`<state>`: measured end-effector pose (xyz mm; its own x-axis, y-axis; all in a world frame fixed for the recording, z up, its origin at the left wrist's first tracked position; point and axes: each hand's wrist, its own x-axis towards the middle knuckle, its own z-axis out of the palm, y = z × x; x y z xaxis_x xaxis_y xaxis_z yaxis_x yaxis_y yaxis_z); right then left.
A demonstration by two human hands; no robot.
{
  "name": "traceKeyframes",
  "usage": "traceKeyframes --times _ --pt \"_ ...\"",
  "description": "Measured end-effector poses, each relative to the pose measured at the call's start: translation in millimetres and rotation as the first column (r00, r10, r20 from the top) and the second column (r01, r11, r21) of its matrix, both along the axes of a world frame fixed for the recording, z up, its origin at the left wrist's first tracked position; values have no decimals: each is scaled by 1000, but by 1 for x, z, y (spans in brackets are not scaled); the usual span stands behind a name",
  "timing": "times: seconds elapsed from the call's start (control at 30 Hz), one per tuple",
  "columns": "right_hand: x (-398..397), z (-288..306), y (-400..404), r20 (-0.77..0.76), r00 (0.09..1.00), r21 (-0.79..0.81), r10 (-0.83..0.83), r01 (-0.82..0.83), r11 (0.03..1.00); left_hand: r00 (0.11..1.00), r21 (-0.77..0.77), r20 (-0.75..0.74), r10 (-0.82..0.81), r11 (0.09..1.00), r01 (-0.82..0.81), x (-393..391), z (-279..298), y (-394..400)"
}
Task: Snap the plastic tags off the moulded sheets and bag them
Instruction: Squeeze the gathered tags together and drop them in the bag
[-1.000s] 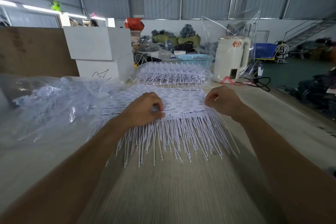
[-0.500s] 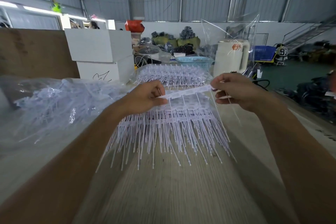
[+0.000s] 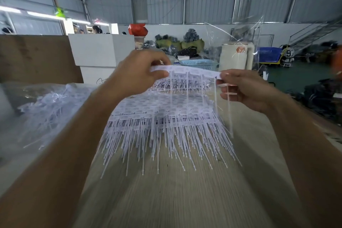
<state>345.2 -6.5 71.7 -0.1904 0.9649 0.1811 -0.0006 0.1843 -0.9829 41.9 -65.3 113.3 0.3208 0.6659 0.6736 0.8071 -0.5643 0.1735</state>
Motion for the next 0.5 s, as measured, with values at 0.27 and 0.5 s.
traceKeyframes --times 0.27,0.5 --pt "-9 9 -16 208 938 130 276 -306 943 964 167 -206 168 977 -135 0 0 -7" --pt "-41 11 -22 265 933 224 246 -307 925 998 -223 -40 -41 974 31 19 -6 -6"
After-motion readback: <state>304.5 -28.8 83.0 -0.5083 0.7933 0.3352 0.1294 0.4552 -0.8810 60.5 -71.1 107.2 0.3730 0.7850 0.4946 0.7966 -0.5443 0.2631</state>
